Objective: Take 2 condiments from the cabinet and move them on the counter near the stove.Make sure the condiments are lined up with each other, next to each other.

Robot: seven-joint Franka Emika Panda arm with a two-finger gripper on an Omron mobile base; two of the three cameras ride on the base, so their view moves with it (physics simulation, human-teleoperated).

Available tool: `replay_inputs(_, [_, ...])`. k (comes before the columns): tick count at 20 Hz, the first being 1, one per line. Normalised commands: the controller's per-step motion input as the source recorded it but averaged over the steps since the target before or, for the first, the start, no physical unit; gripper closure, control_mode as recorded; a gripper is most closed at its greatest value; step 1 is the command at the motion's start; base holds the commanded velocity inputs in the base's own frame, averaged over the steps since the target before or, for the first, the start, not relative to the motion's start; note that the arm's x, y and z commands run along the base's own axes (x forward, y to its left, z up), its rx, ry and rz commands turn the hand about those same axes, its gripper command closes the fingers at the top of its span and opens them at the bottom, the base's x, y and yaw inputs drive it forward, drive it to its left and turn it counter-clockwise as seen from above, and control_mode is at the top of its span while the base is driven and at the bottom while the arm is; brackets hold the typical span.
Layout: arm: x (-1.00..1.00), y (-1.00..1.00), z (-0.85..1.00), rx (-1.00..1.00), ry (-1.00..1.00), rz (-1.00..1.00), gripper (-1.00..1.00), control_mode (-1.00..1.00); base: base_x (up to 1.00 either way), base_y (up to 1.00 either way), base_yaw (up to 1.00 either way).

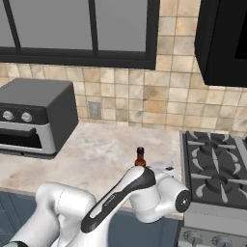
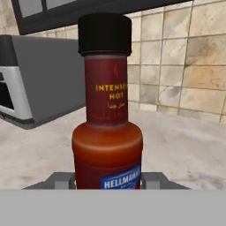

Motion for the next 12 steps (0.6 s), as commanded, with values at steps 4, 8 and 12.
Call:
replay_inputs(4, [0.21,-0.59,-0.40,0.00,0.04,-0.05,1.00,-1.00,0.00,0.00,0.00])
replay_inputs(8, [0.16,-0.64,-0.13,0.02,0.03,0.00,1.00,-1.00,0.00,0.00,0.00])
replay_inputs(12, [0.13,-0.54,-0.01,0.02,0.02,0.00,1.00,-1.00,0.00,0.00,0.00])
